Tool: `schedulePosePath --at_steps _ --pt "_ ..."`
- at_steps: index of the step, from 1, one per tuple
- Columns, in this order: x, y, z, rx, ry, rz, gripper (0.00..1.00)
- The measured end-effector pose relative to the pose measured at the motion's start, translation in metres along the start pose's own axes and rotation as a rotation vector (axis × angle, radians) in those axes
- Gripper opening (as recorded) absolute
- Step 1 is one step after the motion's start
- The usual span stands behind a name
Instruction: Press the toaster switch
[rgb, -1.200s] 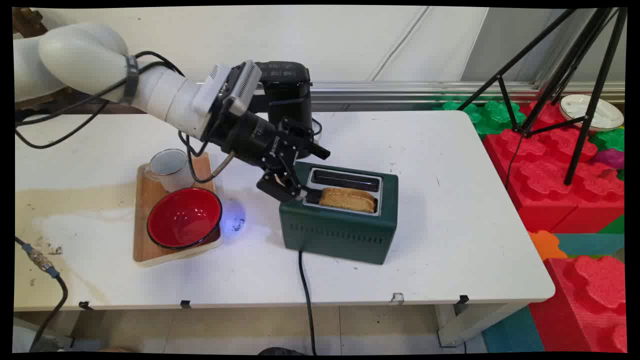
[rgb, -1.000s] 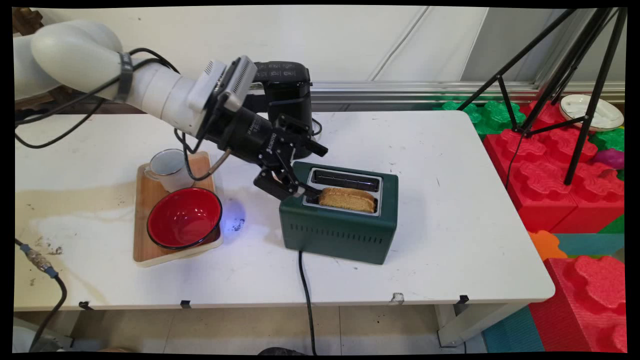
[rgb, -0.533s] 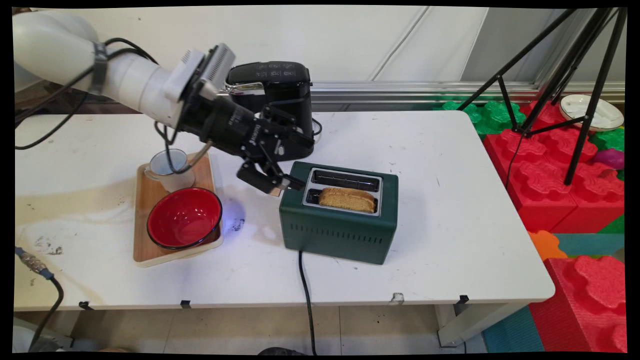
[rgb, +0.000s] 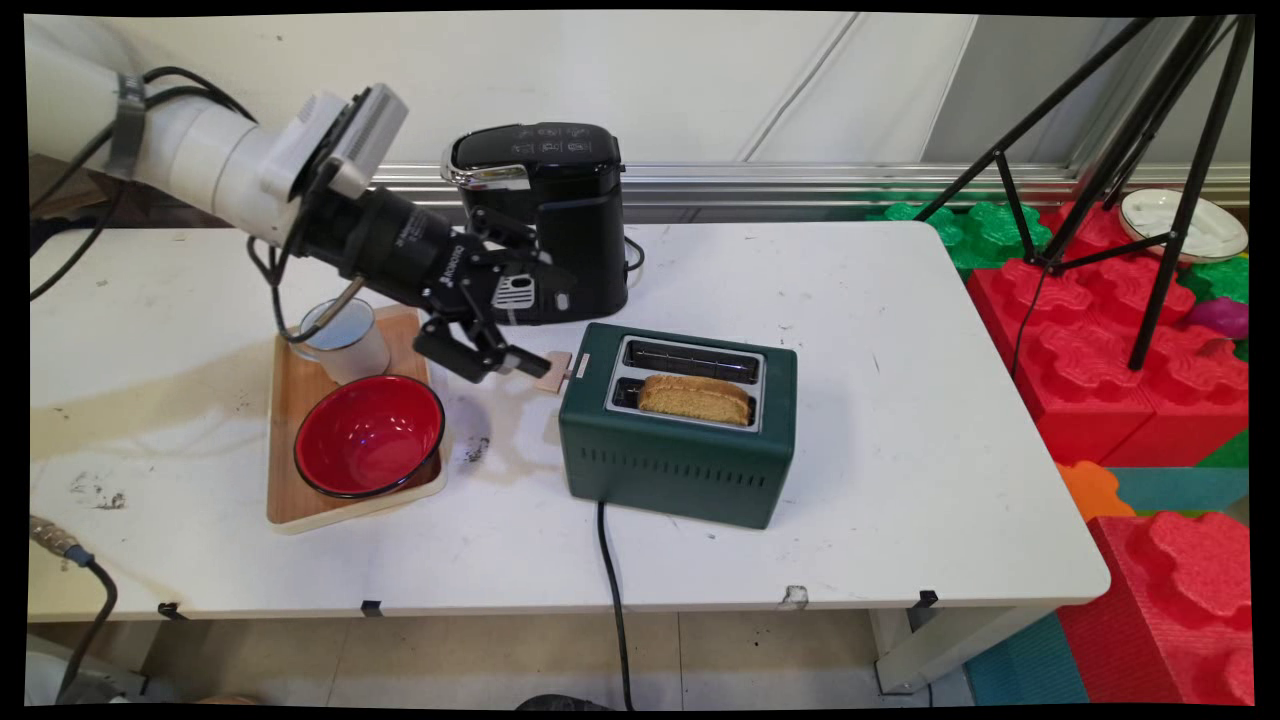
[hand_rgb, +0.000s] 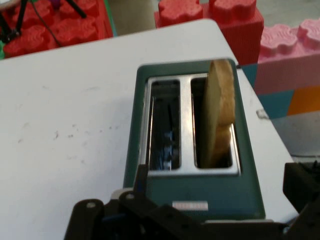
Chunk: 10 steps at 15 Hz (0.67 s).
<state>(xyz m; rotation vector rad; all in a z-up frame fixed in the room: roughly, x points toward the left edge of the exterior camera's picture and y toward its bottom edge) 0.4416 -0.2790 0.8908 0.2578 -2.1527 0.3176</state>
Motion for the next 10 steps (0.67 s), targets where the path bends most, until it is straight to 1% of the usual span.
schedulePosePath --at_steps 5,10 --pt "-0.013 0.001 -0.01 0.0 -0.037 0.009 1.0" --pt "-0.024 -0.002 -0.014 0.002 -0.068 0.018 1.0"
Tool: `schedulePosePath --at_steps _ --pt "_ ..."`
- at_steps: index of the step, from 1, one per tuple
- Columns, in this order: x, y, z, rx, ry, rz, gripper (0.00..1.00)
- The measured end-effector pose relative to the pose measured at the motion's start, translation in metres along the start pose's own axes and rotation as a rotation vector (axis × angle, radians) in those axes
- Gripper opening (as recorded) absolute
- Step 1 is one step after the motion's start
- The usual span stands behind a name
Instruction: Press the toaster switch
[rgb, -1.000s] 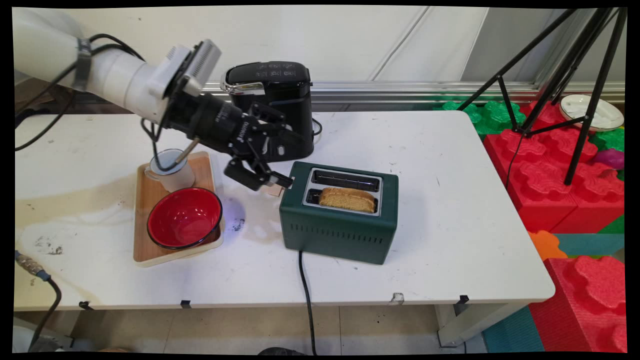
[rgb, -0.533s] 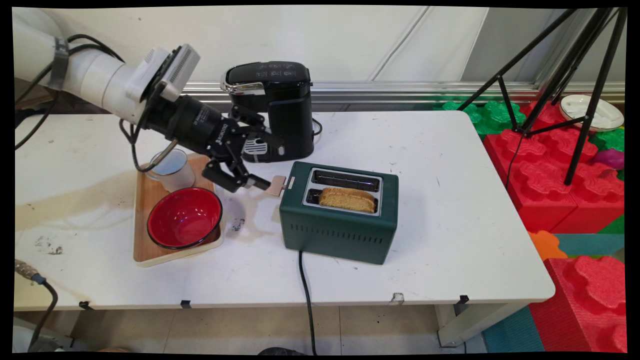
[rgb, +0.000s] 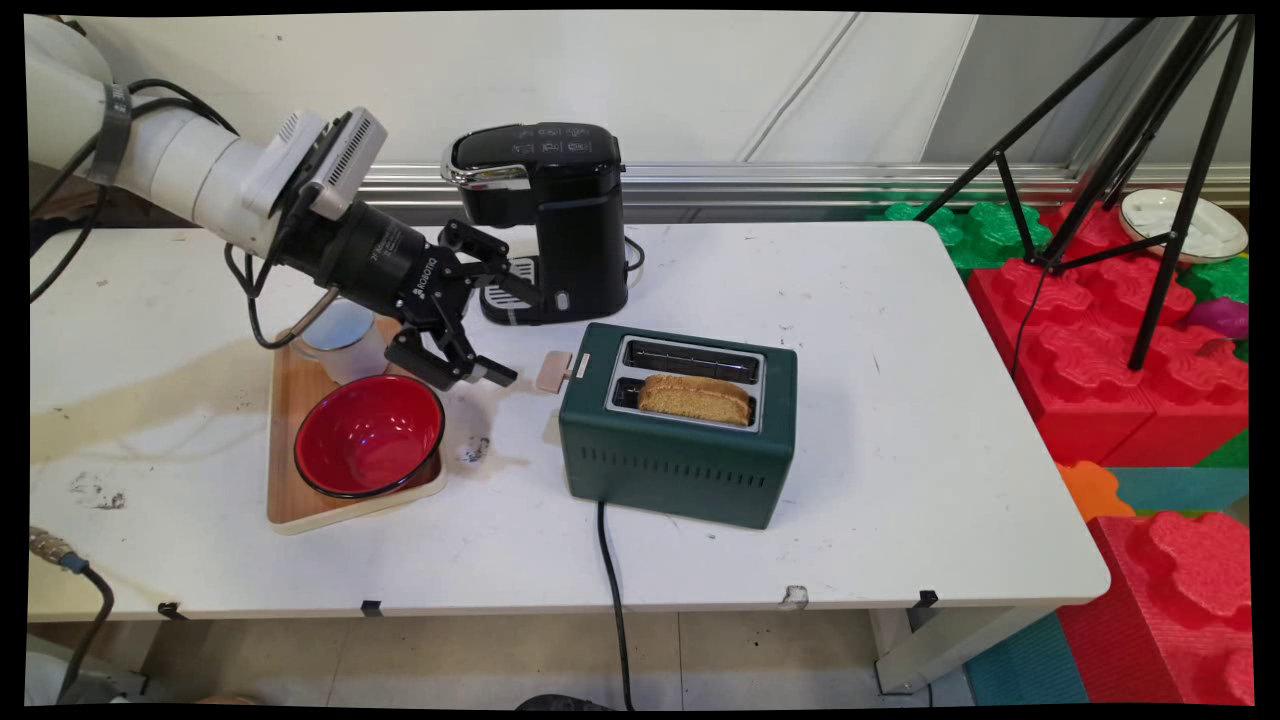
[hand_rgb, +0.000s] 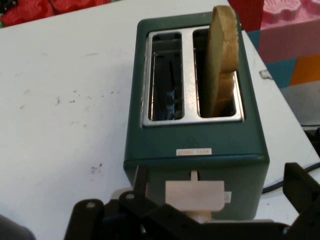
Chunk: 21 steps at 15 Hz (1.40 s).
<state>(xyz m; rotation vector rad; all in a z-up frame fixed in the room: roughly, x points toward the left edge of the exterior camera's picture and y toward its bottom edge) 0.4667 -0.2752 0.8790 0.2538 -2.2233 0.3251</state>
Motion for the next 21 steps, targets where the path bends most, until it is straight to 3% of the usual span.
schedulePosePath --at_steps 6,7,21 --pt "-0.004 -0.005 0.0 0.004 -0.009 0.002 1.0" --pt "-0.004 -0.005 0.001 0.004 -0.01 0.002 0.0" --pt "-0.012 -0.011 0.018 -0.001 -0.024 -0.006 0.0"
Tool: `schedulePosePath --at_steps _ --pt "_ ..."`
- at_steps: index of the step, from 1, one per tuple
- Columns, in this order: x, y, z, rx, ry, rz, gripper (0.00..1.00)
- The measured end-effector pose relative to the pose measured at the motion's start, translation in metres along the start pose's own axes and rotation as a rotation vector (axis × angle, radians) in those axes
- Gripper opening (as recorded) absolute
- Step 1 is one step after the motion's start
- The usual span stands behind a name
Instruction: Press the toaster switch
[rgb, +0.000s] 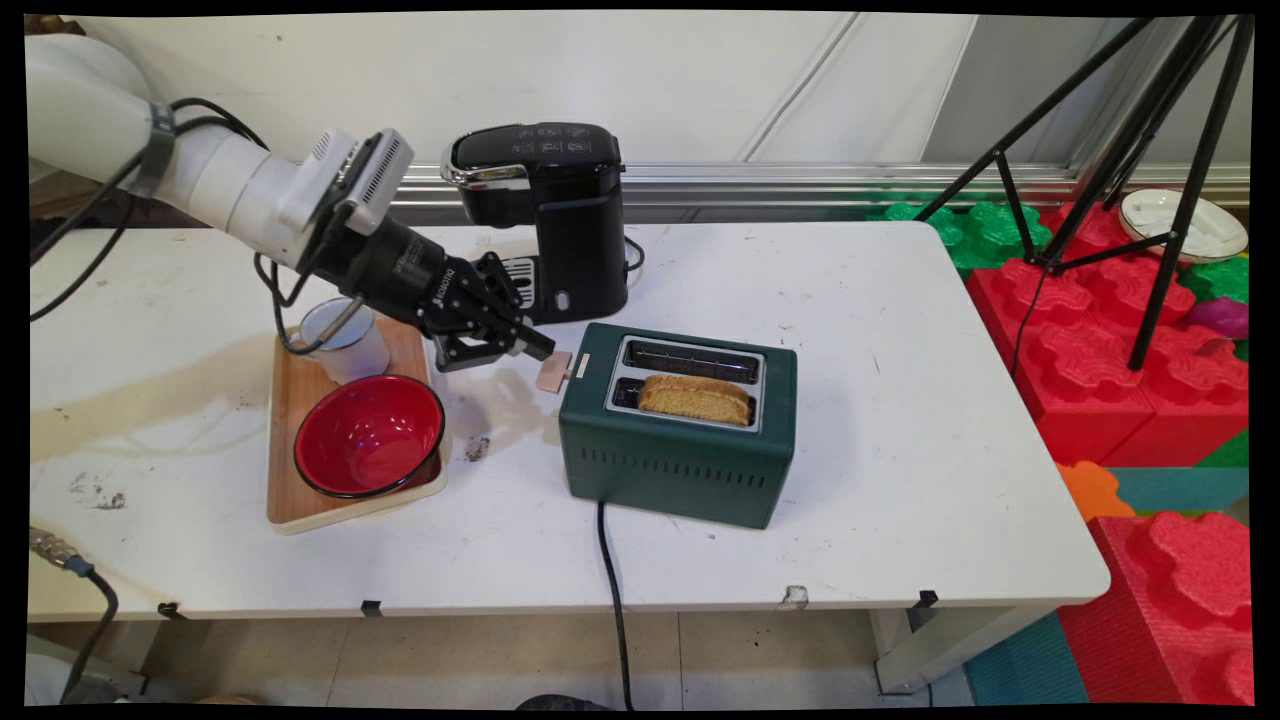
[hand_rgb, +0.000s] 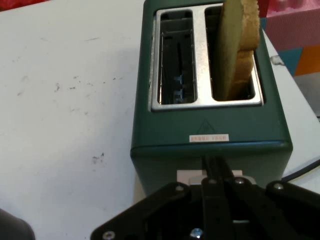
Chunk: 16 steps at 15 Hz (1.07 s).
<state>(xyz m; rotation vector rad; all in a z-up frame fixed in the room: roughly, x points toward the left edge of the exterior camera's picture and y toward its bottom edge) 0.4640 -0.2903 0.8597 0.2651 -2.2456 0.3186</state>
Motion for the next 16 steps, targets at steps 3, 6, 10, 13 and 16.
schedulePosePath --at_steps 3,6,10,13,16 --pt "-0.001 0.0 0.006 -0.002 -0.001 -0.005 0.0" --pt "-0.003 -0.002 0.013 -0.001 -0.004 -0.018 0.0" --pt "-0.006 -0.003 0.021 -0.001 -0.01 -0.031 0.0" --pt "-0.01 -0.003 0.026 -0.001 -0.02 -0.04 0.0" --pt "-0.016 -0.002 0.031 -0.002 -0.036 -0.049 0.0"
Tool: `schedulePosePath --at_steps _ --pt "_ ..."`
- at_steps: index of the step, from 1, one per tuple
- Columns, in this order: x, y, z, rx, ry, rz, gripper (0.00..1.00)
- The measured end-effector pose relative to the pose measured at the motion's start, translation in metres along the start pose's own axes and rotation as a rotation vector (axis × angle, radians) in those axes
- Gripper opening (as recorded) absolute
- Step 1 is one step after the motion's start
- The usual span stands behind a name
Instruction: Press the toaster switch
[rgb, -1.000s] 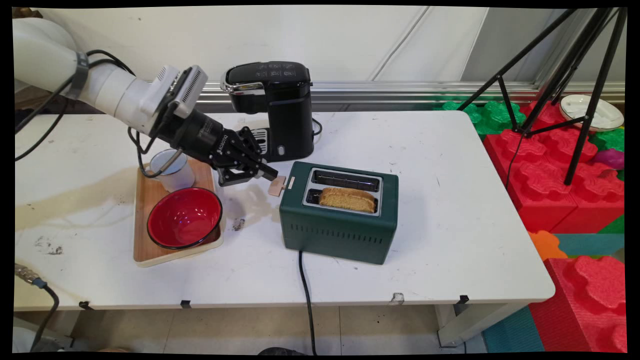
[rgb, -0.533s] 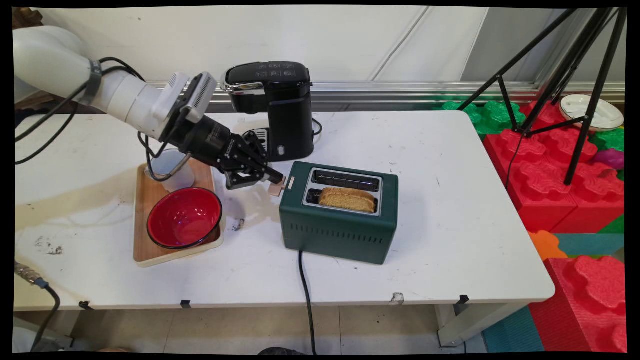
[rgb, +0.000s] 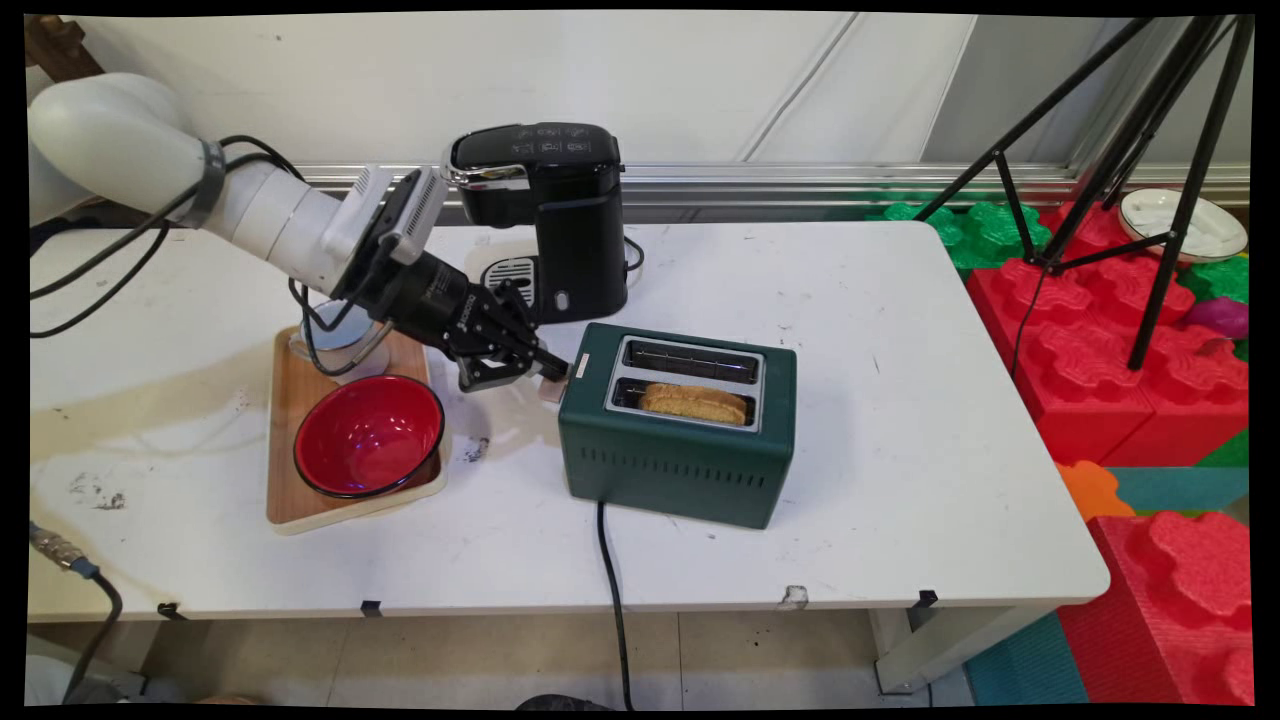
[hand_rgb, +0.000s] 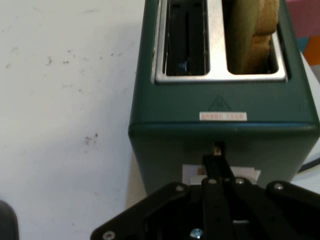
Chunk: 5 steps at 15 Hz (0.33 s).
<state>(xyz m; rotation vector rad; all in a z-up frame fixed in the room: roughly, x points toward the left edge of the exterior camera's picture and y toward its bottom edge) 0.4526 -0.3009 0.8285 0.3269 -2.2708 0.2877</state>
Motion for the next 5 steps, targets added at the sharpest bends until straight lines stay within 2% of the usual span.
schedulePosePath --at_steps 5 --pt "-0.0082 0.0017 0.0051 -0.003 -0.019 -0.012 0.0"
